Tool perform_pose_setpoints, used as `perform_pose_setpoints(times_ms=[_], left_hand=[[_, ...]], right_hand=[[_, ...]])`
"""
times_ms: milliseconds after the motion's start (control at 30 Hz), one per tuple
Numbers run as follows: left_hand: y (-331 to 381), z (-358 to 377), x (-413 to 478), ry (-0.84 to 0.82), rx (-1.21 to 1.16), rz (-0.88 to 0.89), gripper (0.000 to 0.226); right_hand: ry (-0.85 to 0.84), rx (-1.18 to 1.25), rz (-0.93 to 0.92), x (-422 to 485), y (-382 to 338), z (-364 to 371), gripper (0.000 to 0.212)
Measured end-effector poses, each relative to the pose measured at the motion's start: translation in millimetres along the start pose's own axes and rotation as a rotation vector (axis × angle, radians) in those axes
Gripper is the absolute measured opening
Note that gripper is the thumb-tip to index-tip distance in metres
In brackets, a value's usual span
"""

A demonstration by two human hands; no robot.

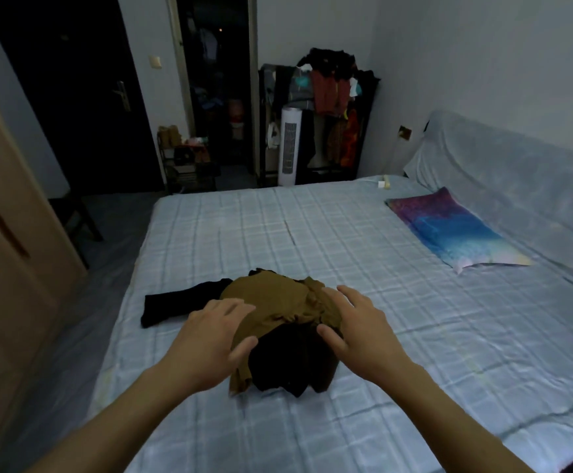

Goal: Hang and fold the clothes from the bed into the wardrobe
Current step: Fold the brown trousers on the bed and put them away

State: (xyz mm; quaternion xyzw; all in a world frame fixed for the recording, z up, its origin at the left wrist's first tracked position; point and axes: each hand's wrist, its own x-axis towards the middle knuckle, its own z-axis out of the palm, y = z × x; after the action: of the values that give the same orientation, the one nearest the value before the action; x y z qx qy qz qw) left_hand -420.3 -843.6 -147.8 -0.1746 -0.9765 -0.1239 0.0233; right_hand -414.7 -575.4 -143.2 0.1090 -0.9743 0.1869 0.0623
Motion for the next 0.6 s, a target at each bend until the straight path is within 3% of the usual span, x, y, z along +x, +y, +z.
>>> perform_pose_setpoints(times_ms=[233, 600], left_hand=[[48.5, 15.5, 53.6, -0.008, -0.004, -0.082, 0.058], [41.8, 16.8, 105.7, -0.006, -0.011, -0.091, 0.058]], right_hand=[[-0.048, 0.058, -0.03, 50.4, 77.8, -5.6, 0.064], [-0.085, 0.088, -0.044, 97.7, 100.0, -9.6, 0.065]])
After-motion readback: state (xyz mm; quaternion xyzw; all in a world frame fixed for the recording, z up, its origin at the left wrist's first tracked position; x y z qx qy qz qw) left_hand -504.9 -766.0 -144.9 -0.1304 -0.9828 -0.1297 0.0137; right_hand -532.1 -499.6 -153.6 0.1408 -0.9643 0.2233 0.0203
